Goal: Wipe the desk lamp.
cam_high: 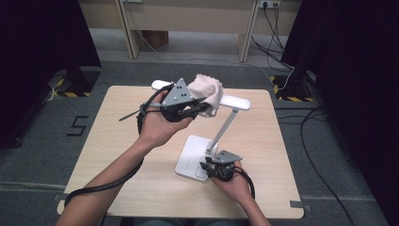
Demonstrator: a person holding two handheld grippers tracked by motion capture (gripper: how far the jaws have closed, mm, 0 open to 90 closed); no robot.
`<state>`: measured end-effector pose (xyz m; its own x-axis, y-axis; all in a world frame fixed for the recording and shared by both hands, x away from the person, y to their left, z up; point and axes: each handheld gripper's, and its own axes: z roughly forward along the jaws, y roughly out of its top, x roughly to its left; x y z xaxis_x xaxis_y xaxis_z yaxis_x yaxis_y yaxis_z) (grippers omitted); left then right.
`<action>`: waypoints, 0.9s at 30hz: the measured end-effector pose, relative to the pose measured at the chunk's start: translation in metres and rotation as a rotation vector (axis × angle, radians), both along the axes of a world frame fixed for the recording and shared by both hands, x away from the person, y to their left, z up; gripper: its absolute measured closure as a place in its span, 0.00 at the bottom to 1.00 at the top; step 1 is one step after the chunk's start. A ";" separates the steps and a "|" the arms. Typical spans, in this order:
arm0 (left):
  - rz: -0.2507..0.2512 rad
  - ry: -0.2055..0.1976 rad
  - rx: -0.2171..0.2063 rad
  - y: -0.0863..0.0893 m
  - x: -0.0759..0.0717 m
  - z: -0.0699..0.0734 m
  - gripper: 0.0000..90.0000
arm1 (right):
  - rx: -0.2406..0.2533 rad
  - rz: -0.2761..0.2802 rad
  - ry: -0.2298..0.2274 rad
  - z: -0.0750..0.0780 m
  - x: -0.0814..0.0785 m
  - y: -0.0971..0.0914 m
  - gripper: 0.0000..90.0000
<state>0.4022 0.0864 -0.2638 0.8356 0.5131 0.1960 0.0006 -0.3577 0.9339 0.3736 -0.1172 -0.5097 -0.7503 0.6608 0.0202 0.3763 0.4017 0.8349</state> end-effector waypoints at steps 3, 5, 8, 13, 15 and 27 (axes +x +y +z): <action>0.002 0.001 -0.002 0.000 0.000 0.000 0.91 | 0.000 0.000 0.000 0.000 0.000 0.000 0.73; 0.003 0.002 -0.003 0.000 0.000 0.000 0.91 | 0.000 -0.001 0.000 0.000 0.000 0.000 0.73; 0.004 0.002 -0.002 0.000 0.000 0.000 0.91 | -0.002 -0.001 0.000 0.000 0.000 0.001 0.74; -0.003 0.003 -0.003 -0.003 -0.001 0.000 0.91 | 0.001 0.000 0.000 0.000 -0.001 0.001 0.74; -0.004 0.002 -0.002 -0.004 -0.001 0.000 0.91 | 0.000 0.000 0.000 0.000 -0.001 0.001 0.74; -0.014 0.002 0.003 -0.010 -0.002 0.000 0.91 | 0.000 0.000 0.001 0.000 -0.001 0.001 0.74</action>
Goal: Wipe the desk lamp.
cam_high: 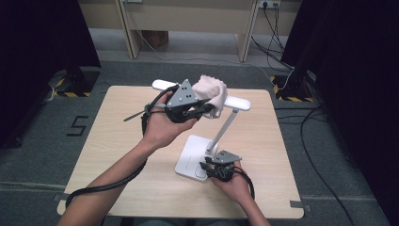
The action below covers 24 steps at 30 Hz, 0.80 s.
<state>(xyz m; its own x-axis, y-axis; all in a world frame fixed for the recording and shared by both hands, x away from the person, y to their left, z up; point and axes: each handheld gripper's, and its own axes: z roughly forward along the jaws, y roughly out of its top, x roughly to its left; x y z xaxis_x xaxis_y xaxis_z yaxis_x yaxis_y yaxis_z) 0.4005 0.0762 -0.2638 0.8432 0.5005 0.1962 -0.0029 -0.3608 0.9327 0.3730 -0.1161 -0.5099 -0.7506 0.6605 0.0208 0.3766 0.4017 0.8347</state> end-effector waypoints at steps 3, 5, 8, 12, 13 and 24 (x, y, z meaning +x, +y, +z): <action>-0.004 -0.001 0.004 -0.002 0.000 0.000 0.91 | 0.000 0.000 -0.001 0.000 0.000 0.000 0.74; -0.004 0.000 0.004 -0.003 0.000 0.000 0.91 | 0.001 0.001 -0.001 0.000 0.000 0.000 0.74; -0.008 -0.001 0.005 -0.004 0.000 0.000 0.91 | 0.000 0.000 -0.001 0.000 0.000 0.000 0.74; -0.013 0.004 0.005 -0.006 0.000 0.000 0.91 | 0.000 0.000 -0.001 0.000 0.000 0.000 0.74; -0.015 0.005 0.005 -0.006 0.000 0.000 0.91 | 0.000 0.000 -0.001 0.000 0.000 0.000 0.74; -0.019 0.002 0.007 -0.011 0.000 0.000 0.91 | 0.001 0.000 -0.002 0.000 0.000 0.000 0.74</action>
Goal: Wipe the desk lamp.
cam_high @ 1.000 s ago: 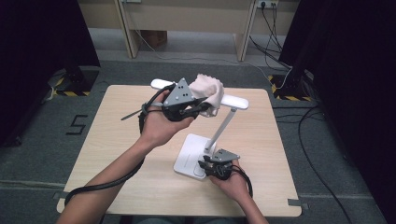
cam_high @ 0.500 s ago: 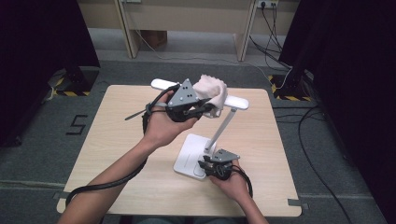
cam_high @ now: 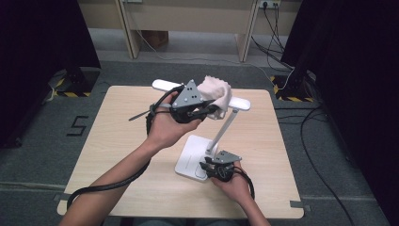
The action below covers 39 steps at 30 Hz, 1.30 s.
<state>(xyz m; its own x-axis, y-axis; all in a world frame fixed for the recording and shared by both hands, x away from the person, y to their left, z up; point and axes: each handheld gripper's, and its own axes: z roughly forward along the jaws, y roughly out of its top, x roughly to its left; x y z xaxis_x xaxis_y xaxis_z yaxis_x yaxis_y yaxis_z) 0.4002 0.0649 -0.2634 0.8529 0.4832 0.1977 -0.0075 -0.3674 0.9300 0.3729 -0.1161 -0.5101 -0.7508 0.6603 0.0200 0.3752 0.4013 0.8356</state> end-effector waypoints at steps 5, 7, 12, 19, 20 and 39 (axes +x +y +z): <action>-0.006 -0.003 0.004 -0.003 0.000 0.000 0.91 | 0.000 0.000 0.001 0.000 0.000 0.000 0.74; -0.009 -0.004 0.007 -0.005 0.000 0.000 0.91 | 0.000 0.001 0.001 0.000 0.000 0.000 0.74; -0.014 -0.003 0.007 -0.008 -0.001 0.000 0.91 | -0.001 0.001 0.000 0.000 0.000 0.000 0.74; -0.020 -0.002 0.006 -0.012 -0.001 0.000 0.91 | -0.001 0.002 -0.001 0.000 0.000 0.000 0.74; -0.021 -0.002 0.008 -0.012 -0.001 0.000 0.91 | -0.001 0.002 -0.001 0.000 0.000 0.000 0.74; -0.038 -0.005 0.011 -0.022 -0.003 -0.001 0.91 | 0.005 0.002 0.004 0.000 0.000 0.001 0.74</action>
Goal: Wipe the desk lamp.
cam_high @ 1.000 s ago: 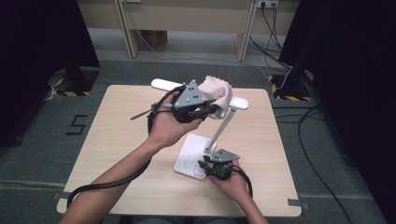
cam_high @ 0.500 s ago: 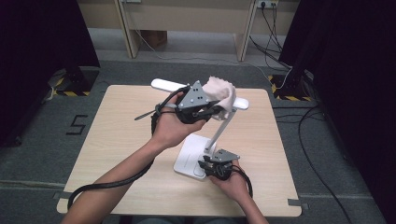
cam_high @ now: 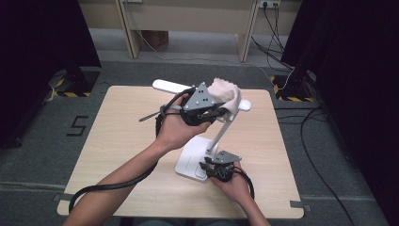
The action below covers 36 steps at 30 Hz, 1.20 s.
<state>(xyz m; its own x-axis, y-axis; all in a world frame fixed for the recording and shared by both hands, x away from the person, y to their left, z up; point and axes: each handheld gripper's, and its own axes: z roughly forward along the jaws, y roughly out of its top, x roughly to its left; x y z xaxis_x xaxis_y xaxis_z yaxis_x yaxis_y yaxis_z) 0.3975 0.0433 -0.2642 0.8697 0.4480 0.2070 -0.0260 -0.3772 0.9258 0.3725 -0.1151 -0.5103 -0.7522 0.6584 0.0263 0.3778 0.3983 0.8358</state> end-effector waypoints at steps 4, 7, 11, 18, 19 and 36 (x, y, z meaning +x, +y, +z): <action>-0.003 -0.001 0.004 -0.002 0.000 0.000 0.91 | -0.001 0.003 -0.003 0.000 0.000 0.000 0.74; -0.005 0.000 0.002 -0.005 0.000 0.000 0.91 | 0.000 0.002 -0.005 0.000 0.000 0.000 0.74; -0.011 0.000 0.003 -0.008 -0.001 0.000 0.91 | -0.001 0.002 -0.005 0.000 0.000 0.000 0.74; -0.017 -0.002 0.002 -0.013 -0.001 0.000 0.91 | -0.001 0.001 -0.005 0.000 0.000 0.000 0.74; -0.018 -0.002 0.003 -0.013 -0.001 0.000 0.91 | -0.001 0.001 -0.006 0.000 0.000 0.000 0.74; -0.034 0.006 -0.002 -0.022 -0.002 0.000 0.91 | 0.000 0.003 -0.005 0.000 0.000 0.000 0.74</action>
